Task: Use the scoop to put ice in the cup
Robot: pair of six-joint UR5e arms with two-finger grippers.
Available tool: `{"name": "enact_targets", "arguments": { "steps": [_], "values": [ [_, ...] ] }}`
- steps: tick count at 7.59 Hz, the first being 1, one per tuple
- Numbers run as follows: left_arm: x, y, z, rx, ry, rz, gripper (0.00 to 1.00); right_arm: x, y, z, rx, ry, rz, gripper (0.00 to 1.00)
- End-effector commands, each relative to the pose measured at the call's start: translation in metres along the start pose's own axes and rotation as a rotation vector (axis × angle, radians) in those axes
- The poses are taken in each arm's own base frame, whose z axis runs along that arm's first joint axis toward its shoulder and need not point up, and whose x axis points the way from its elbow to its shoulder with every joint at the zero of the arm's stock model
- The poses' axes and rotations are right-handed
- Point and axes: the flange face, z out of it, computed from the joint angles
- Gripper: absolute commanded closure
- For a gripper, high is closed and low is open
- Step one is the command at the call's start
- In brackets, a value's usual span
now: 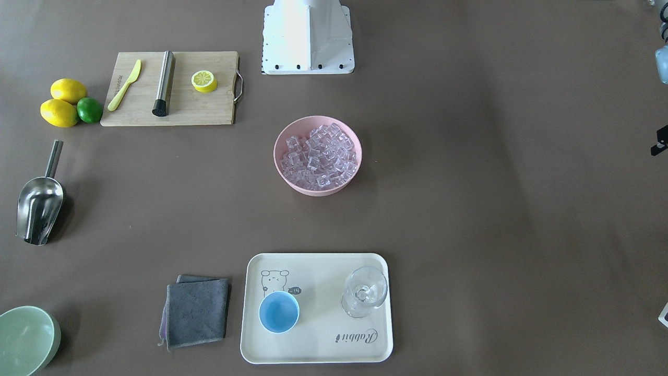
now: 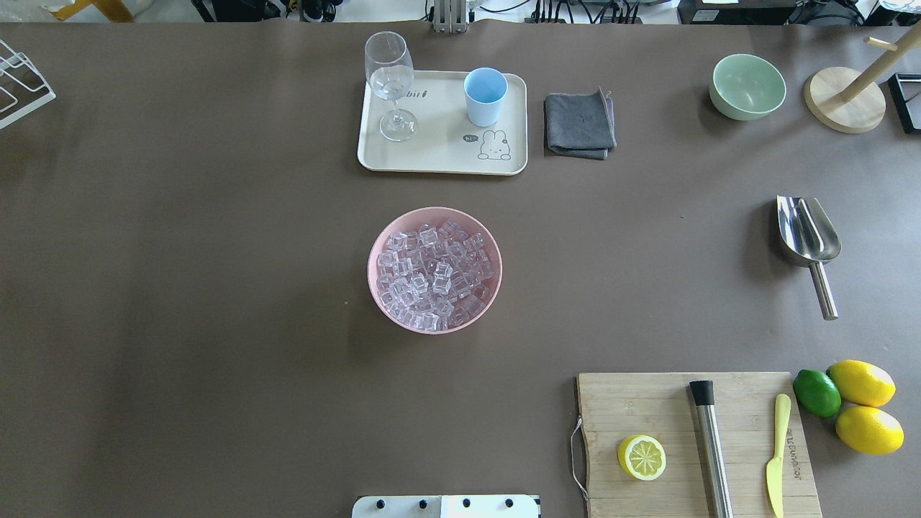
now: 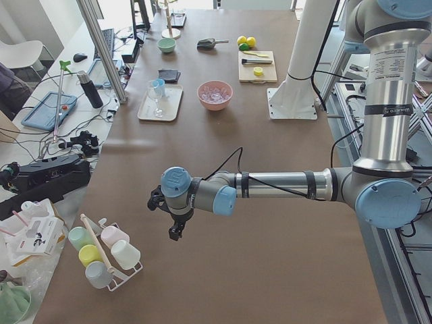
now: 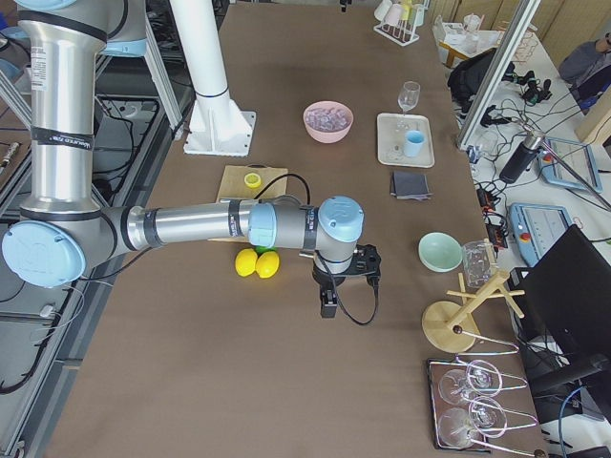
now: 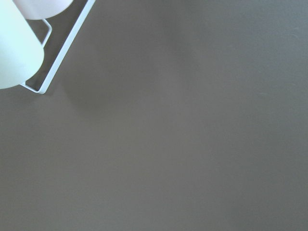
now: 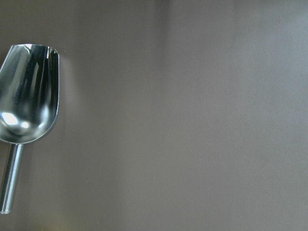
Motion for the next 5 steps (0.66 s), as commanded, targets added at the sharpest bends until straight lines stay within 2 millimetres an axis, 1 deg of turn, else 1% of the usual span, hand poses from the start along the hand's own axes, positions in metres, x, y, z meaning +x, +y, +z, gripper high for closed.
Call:
{"name": "enact_targets", "arguments": {
  "steps": [1,2,3,5],
  "values": [
    [-0.0038,-0.0015,-0.0265,-0.004,-0.012,-0.064,0.01,0.0066,0.0077,0.0029,-0.005,-0.01,0.019,0.0],
    [-0.0068,0.0065,-0.0235,-0.012,-0.003,-0.071,0.01,0.0086,0.0048,0.0048,-0.008,-0.01,0.023,0.0],
    [-0.0079,0.0074,-0.0213,-0.017,-0.002,-0.073,0.01,0.0089,0.0061,0.0053,-0.009,-0.01,0.025,0.0],
    [-0.0009,0.0002,-0.0273,-0.003,-0.004,-0.055,0.01,0.0082,0.004,0.0043,-0.007,-0.01,0.023,0.0]
  ]
}}
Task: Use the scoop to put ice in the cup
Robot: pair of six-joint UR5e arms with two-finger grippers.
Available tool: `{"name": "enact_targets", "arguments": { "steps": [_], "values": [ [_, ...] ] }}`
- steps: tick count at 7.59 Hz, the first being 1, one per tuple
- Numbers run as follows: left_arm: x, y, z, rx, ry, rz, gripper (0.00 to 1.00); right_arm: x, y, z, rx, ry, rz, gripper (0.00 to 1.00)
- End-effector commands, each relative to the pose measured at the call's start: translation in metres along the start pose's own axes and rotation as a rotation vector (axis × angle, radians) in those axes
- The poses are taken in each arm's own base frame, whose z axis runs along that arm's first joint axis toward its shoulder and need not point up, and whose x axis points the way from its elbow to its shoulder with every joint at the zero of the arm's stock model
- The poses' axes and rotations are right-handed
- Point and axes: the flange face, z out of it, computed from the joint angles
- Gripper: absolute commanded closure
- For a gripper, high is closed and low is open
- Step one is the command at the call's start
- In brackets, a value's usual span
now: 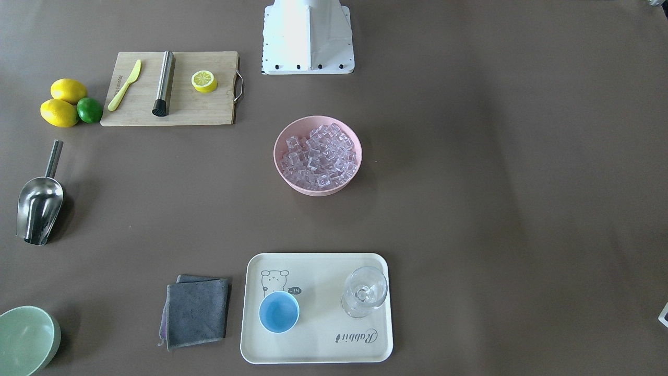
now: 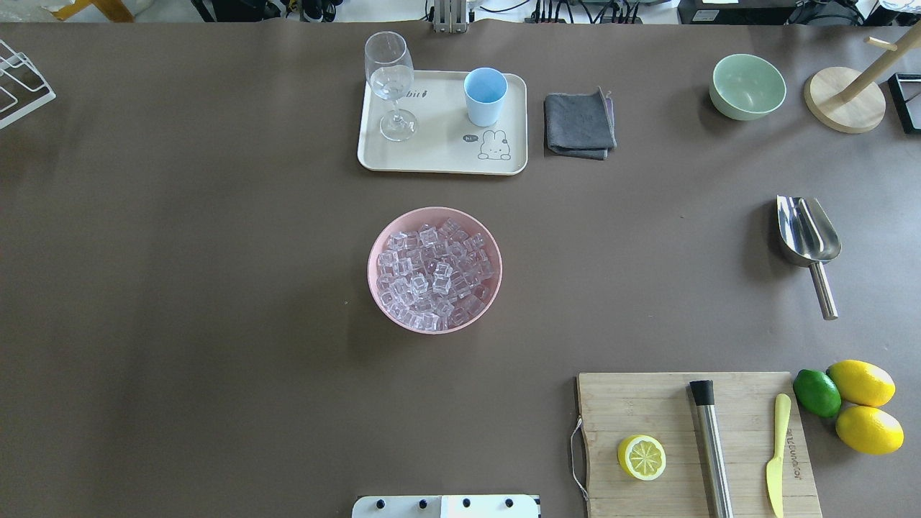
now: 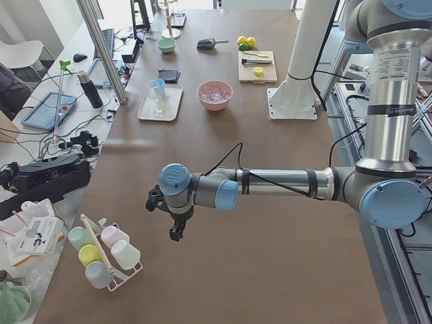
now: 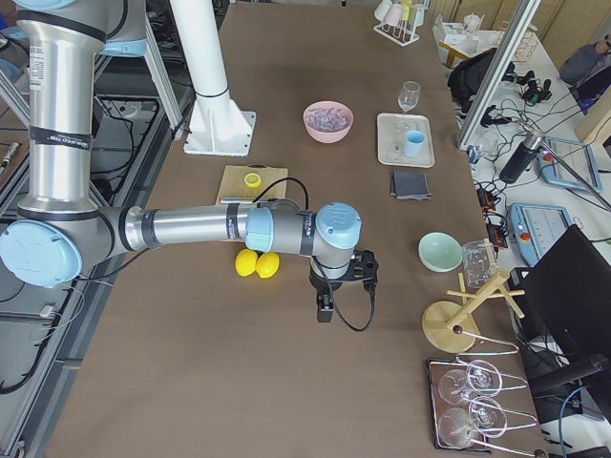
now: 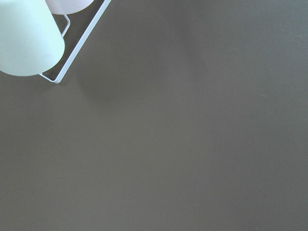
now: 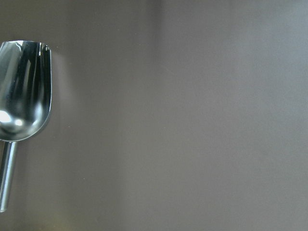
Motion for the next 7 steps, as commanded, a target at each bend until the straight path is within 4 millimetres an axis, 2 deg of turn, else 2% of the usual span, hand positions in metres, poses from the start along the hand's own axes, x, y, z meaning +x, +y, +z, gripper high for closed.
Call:
{"name": "enact_targets", "arguments": {
  "steps": [1,3,4,5,7],
  "values": [
    [0.004,-0.002,-0.002,0.006,0.001,0.009,0.01,-0.004,-0.004,-0.004,0.009,-0.003,-0.002,0.0],
    [-0.001,0.0,0.002,-0.003,0.001,-0.004,0.01,-0.01,-0.005,-0.003,0.061,-0.027,0.077,0.0],
    [0.004,-0.002,-0.003,0.006,0.0,0.003,0.01,-0.03,-0.009,0.006,0.08,-0.038,0.128,0.0],
    [0.009,-0.005,-0.008,0.015,-0.003,0.013,0.01,-0.05,0.0,0.023,0.147,-0.058,0.167,0.0],
    [0.019,-0.009,-0.02,0.039,-0.007,0.036,0.01,-0.114,-0.007,0.056,0.229,-0.079,0.227,0.0]
  ]
}}
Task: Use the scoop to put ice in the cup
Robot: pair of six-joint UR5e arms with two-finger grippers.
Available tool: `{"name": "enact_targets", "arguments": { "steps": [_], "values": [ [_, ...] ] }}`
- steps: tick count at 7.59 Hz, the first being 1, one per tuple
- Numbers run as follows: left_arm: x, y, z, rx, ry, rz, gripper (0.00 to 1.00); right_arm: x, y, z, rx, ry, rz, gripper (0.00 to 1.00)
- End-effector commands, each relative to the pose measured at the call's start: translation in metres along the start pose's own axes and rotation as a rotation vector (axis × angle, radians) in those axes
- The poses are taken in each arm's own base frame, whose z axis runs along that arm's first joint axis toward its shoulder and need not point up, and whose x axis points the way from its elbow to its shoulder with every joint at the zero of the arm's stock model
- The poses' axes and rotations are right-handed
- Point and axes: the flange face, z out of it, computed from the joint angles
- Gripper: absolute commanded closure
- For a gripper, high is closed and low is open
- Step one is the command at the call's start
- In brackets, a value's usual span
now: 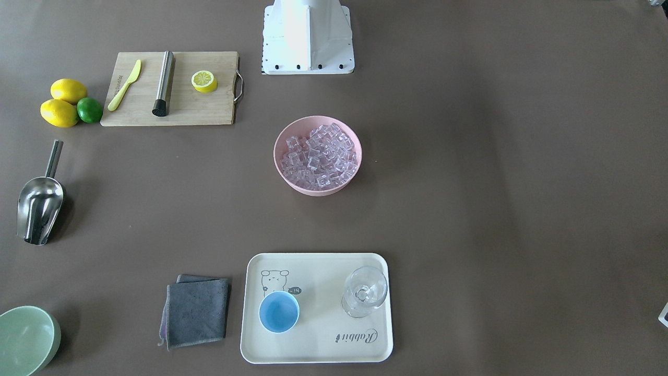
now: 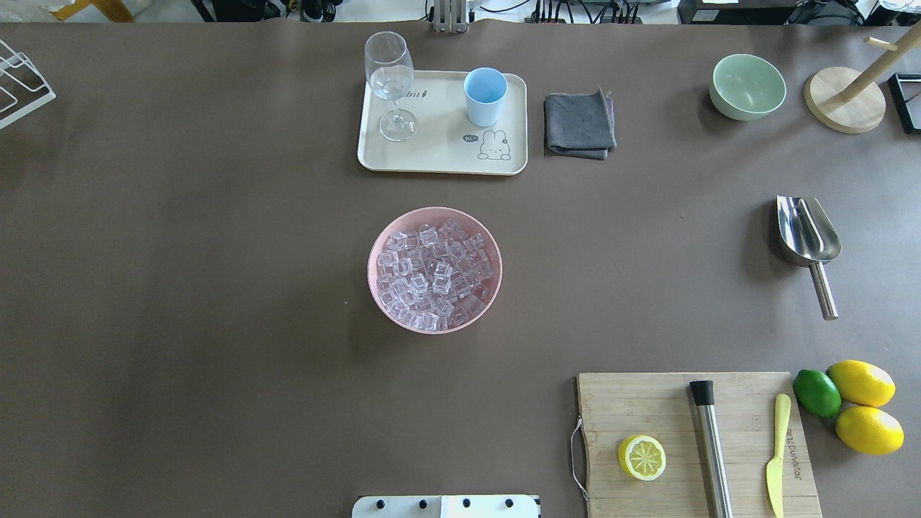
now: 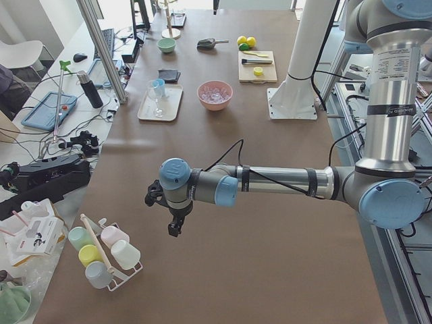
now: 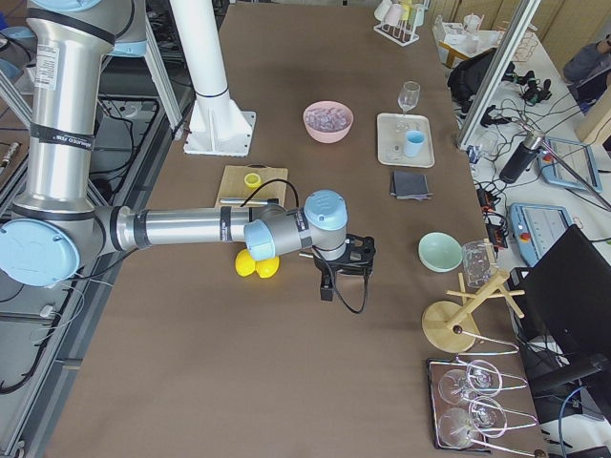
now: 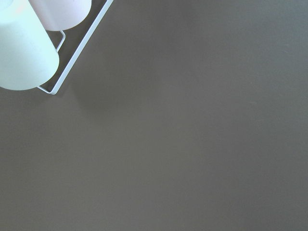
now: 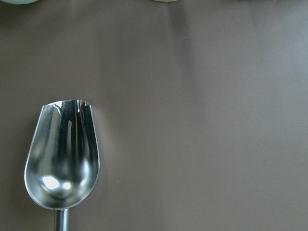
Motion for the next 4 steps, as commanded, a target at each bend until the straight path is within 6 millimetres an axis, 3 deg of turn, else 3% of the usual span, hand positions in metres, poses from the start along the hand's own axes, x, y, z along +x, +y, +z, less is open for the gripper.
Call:
{"name": "enact_targets", "arguments": {
  "steps": [1,2,3,4],
  "values": [
    [0.012,-0.005,-0.012,0.023,-0.002,0.024,0.01,-0.078,0.016,0.039,0.067,-0.023,-0.009,0.0],
    [0.017,-0.007,-0.013,0.026,0.0,0.035,0.01,-0.115,0.025,0.046,0.072,-0.029,0.065,0.0],
    [0.028,-0.011,-0.017,0.036,0.001,0.058,0.01,-0.148,0.042,0.066,0.149,-0.032,0.113,0.0],
    [0.048,-0.018,-0.014,0.032,0.008,0.099,0.01,-0.162,0.051,0.076,0.158,-0.042,0.109,0.0]
  ]
}}
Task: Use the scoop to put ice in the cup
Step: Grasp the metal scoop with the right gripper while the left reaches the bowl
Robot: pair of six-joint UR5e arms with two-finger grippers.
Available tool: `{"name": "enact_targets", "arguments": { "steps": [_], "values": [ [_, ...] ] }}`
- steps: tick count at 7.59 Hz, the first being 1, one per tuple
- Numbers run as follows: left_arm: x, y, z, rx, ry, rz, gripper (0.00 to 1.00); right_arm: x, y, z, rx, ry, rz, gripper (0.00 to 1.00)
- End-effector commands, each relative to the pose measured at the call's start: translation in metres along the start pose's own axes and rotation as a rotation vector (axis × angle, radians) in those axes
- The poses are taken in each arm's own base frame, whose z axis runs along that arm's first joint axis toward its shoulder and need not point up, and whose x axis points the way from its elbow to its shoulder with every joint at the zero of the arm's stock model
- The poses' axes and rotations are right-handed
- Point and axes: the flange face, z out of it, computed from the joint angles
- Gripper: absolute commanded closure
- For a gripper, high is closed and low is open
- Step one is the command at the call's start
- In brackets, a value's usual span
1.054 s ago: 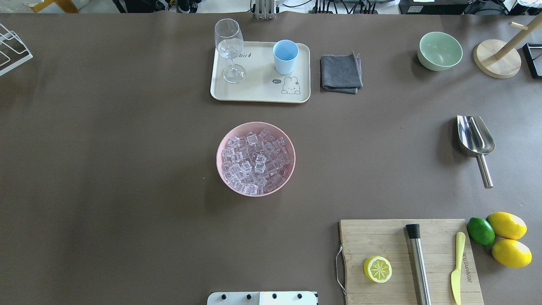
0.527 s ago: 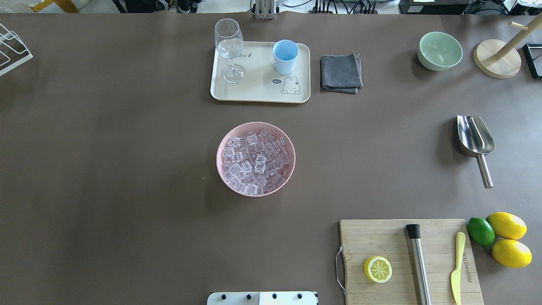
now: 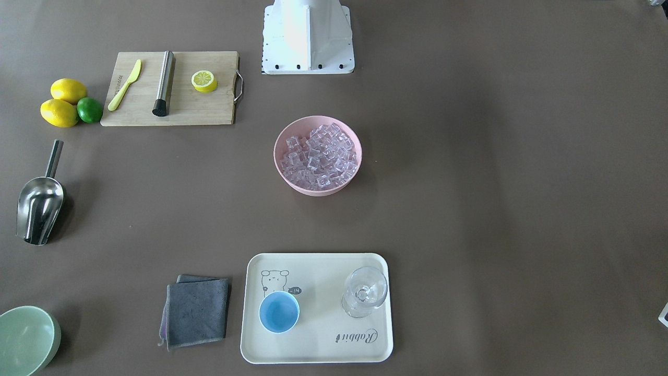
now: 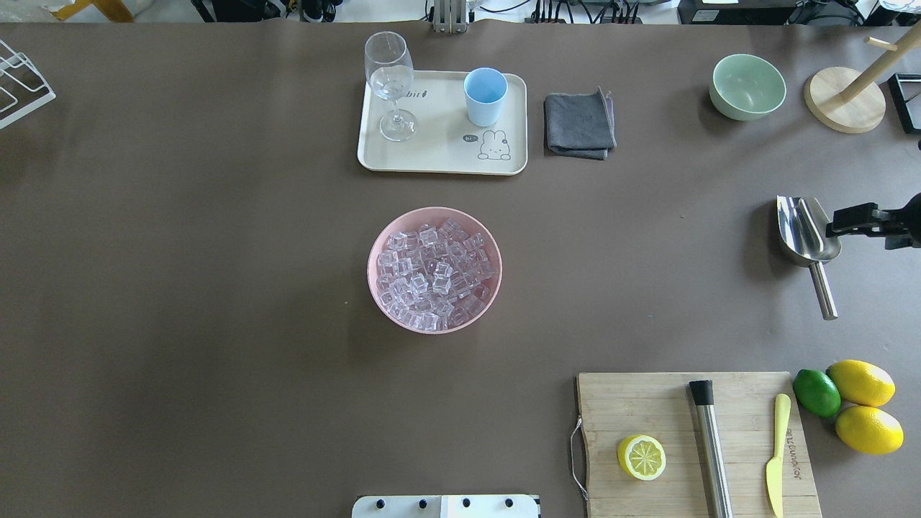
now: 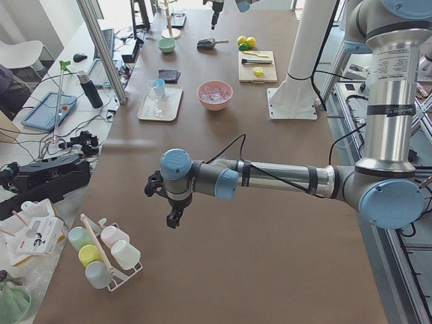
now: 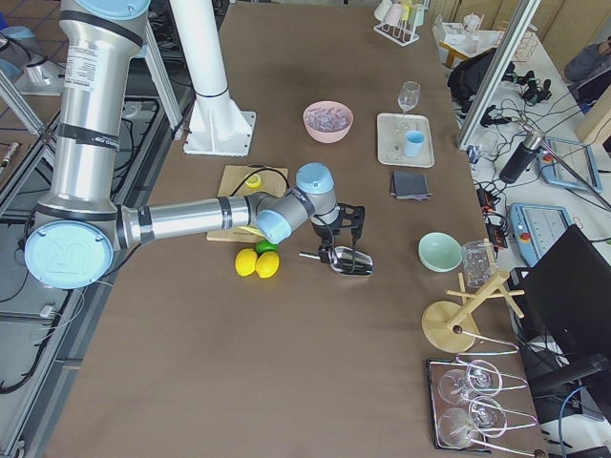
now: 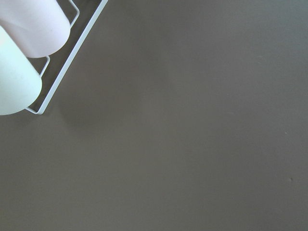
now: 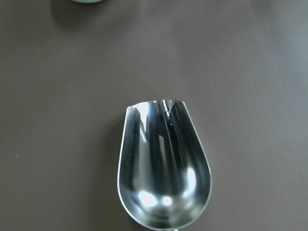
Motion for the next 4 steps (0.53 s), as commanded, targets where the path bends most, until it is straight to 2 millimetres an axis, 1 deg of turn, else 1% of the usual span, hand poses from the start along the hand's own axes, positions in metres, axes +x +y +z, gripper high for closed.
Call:
{"name": "enact_targets", "arguments": {
  "steps": [1,2,3,4],
  "values": [
    [0.061,-0.021,0.007,-0.007,0.026,0.128,0.01,-0.034,0.035,0.013,0.048,-0.022,0.031,0.0],
    [0.084,-0.027,0.013,-0.013,0.039,0.179,0.01,-0.021,0.051,0.012,0.07,-0.044,0.005,0.0],
    [0.1,-0.034,0.019,-0.018,0.051,0.218,0.01,-0.012,0.063,0.016,0.107,-0.047,0.019,0.0],
    [0.122,-0.043,0.028,-0.029,0.064,0.26,0.01,-0.001,0.069,0.025,0.115,-0.038,0.012,0.0]
  ]
}}
